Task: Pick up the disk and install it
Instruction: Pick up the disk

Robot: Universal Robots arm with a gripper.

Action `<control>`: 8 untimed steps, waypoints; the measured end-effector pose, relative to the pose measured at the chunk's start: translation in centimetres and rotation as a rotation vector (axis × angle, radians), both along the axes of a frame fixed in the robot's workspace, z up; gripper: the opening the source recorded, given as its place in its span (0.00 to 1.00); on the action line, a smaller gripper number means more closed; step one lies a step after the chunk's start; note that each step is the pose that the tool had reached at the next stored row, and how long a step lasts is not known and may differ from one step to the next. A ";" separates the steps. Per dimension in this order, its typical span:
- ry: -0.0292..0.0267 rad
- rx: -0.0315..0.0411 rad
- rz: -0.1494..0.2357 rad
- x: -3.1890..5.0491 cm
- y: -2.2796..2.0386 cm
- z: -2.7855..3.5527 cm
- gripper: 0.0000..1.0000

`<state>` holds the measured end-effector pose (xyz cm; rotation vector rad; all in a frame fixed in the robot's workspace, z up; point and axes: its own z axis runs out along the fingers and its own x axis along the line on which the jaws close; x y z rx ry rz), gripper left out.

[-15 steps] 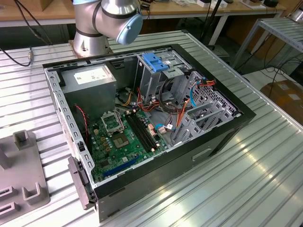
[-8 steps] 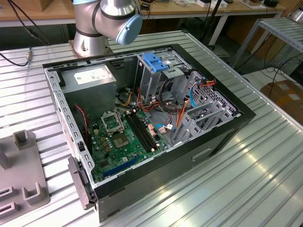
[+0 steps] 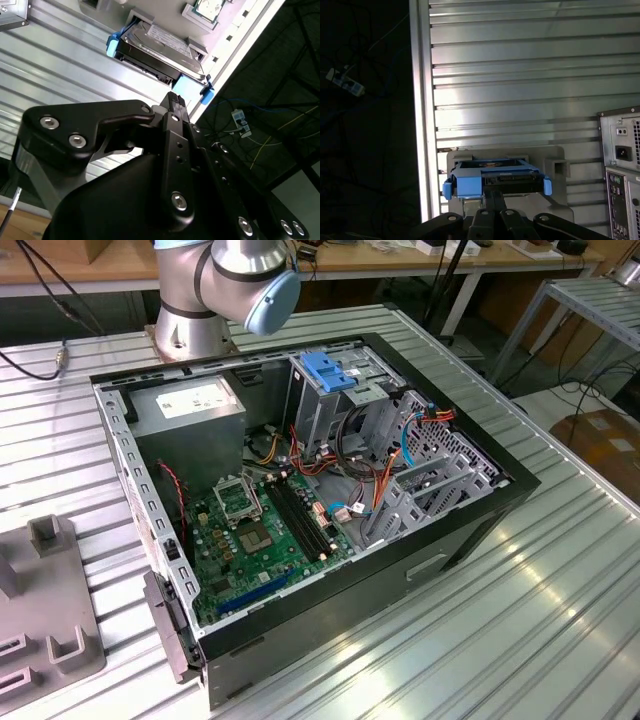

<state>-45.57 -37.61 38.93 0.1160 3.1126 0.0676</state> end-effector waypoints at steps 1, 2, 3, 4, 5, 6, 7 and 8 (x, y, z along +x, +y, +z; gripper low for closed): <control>0.0000 0.0000 0.000 0.00 0.00 0.00 0.10; 0.0000 0.0000 0.000 0.00 0.00 0.00 0.10; 0.0000 0.0000 0.000 -0.01 0.00 0.00 0.10; 0.0000 0.0000 0.000 -0.01 0.00 0.00 0.10; 0.0000 0.0000 0.000 -0.01 0.00 0.00 0.10; -0.0001 0.0000 0.002 -0.01 0.00 0.00 0.10; 0.0000 0.0000 0.010 -0.01 0.00 0.00 0.10; 0.0001 0.0000 0.020 -0.02 0.00 0.00 0.10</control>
